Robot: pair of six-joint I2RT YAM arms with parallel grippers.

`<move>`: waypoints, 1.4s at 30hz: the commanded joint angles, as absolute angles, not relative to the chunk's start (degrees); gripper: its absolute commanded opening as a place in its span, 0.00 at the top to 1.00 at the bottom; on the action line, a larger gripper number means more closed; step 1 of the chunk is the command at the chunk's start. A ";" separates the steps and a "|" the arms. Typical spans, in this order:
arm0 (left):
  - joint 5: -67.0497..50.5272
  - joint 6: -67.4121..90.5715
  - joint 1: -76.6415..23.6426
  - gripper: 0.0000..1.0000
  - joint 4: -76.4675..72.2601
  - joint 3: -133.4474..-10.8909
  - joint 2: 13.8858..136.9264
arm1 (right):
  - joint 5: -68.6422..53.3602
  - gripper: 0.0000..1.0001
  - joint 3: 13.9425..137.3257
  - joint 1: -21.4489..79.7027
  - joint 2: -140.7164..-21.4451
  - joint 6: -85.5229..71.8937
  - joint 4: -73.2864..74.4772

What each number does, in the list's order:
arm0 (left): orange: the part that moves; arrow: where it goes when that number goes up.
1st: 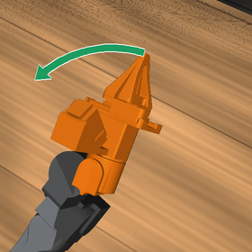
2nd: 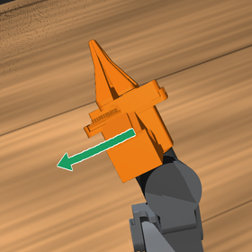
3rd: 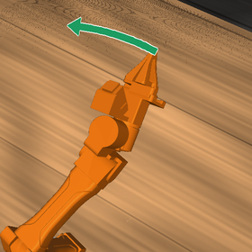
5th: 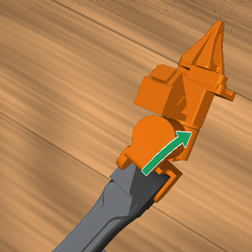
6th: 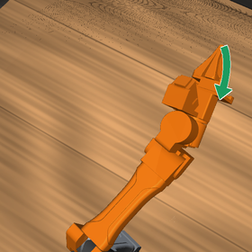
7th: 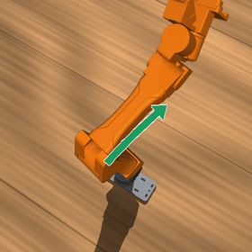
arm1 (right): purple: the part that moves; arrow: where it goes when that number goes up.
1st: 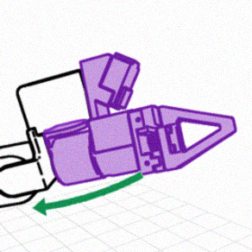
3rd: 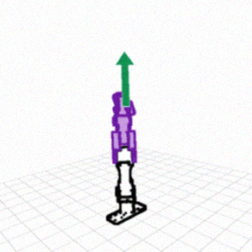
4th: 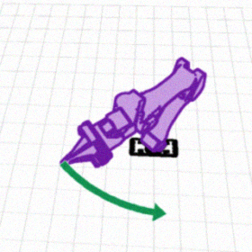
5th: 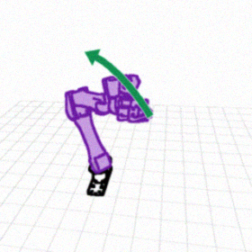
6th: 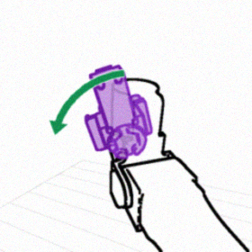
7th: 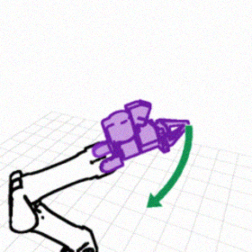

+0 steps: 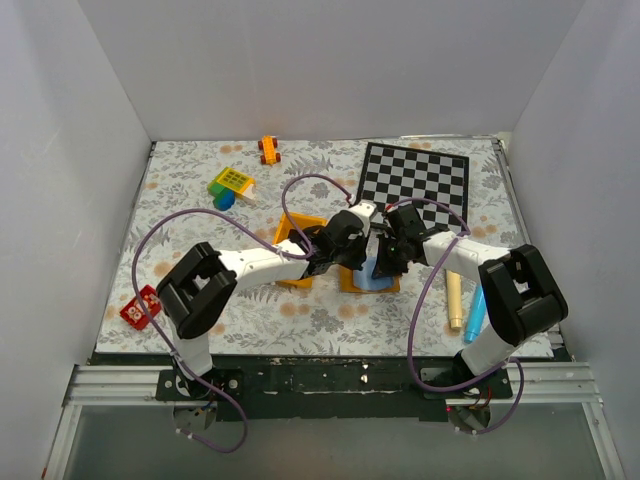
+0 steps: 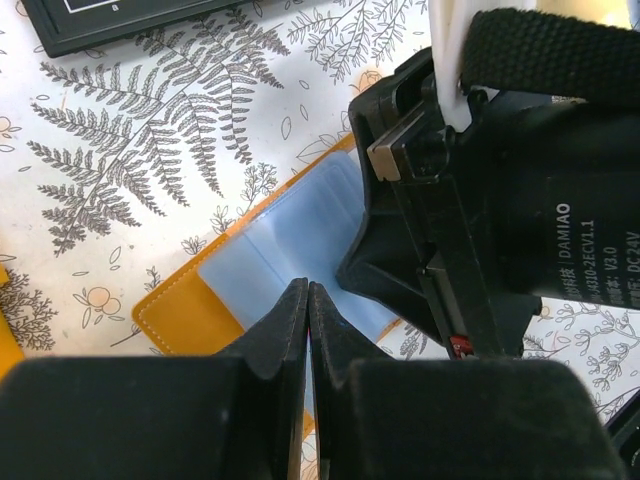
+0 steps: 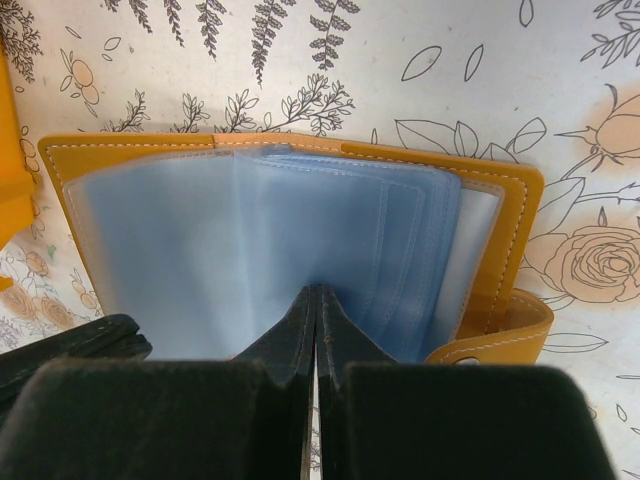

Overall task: Put the credit cards into the card holder
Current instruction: Open the card holder at the center of the board.

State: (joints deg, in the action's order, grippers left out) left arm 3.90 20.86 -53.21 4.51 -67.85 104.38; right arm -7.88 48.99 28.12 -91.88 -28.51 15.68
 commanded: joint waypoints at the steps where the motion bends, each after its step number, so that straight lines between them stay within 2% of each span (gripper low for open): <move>1: 2.73 21.53 -53.09 1.00 2.90 -67.33 105.73 | -6.24 0.99 48.08 28.21 -93.87 -28.30 16.08; 20: 3.43 24.35 -53.09 1.00 2.28 -58.01 106.52 | -5.01 0.99 48.96 28.04 -94.66 -27.86 17.84; 42: 4.83 25.31 -53.09 1.00 2.81 -54.76 105.38 | 7.20 0.99 50.53 28.04 -90.27 -29.71 28.12</move>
